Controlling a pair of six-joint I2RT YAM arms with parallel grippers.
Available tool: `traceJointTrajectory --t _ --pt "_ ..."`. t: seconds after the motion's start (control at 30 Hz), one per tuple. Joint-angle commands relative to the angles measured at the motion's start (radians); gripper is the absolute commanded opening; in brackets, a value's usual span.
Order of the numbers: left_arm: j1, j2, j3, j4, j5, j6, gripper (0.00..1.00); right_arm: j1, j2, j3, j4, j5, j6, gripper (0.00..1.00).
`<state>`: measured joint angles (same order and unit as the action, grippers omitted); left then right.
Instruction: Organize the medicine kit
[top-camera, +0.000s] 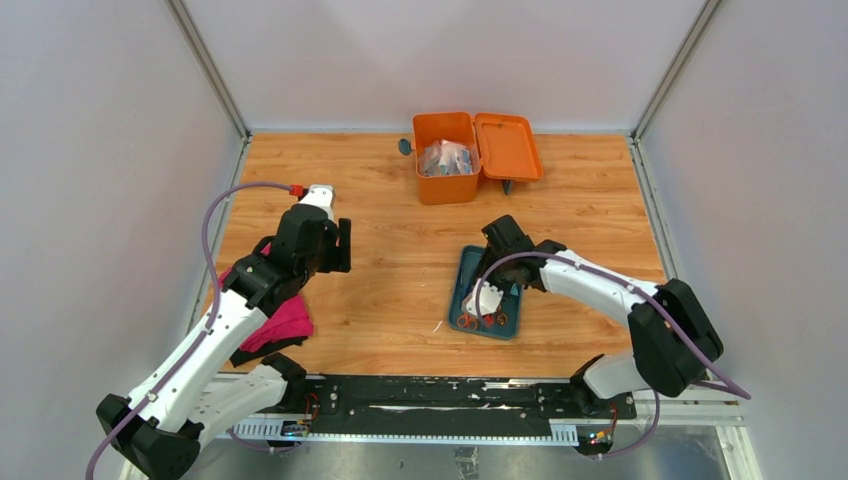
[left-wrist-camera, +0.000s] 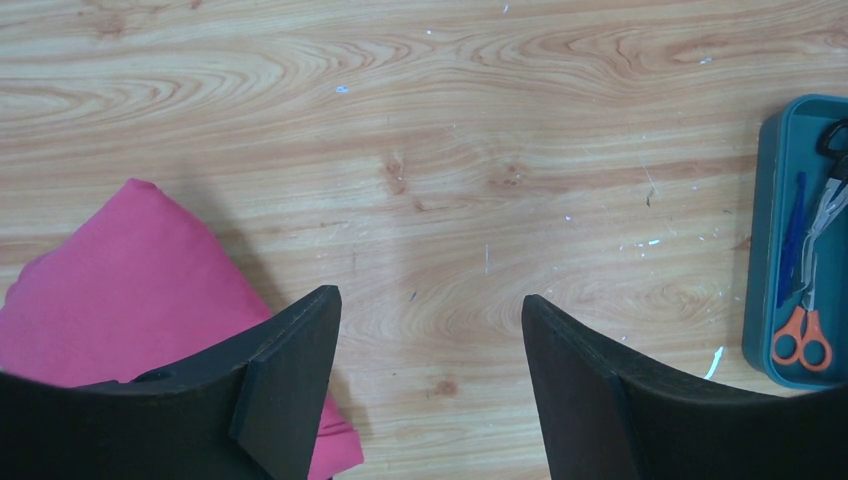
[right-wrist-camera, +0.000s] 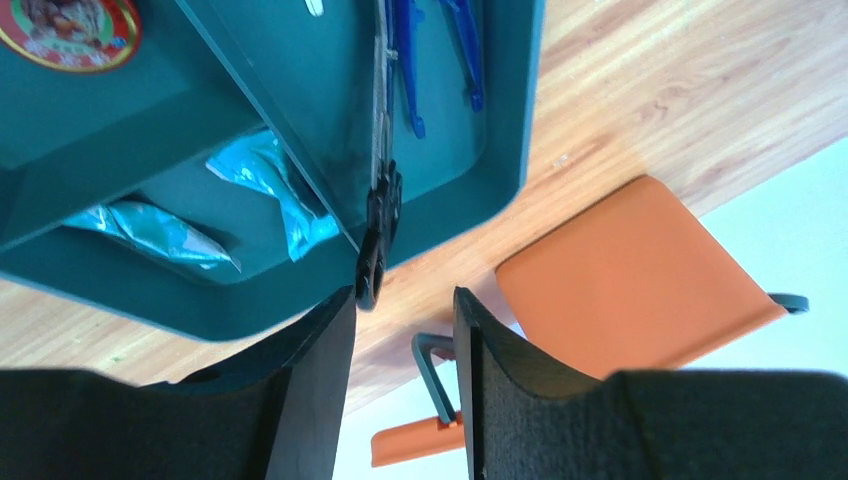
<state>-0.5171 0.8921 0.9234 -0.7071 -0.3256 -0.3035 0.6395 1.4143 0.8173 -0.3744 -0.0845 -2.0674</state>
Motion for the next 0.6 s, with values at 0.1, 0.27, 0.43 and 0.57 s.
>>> traceJointTrajectory --t 0.1,0.27,0.43,0.57 --pt "0.009 -0.012 -0.008 0.003 -0.005 0.009 0.72 0.023 -0.140 0.042 -0.127 0.044 -0.122 0.48" --pt "0.009 -0.008 -0.008 0.003 -0.006 0.009 0.72 0.061 -0.229 0.016 -0.159 0.075 0.032 0.49" --pt "0.009 -0.006 -0.008 -0.001 0.000 0.005 0.73 0.082 -0.338 0.043 -0.055 -0.059 0.547 0.44" --pt "0.009 -0.007 -0.006 -0.005 0.029 -0.009 0.73 0.107 -0.432 0.054 0.165 -0.005 1.171 0.41"
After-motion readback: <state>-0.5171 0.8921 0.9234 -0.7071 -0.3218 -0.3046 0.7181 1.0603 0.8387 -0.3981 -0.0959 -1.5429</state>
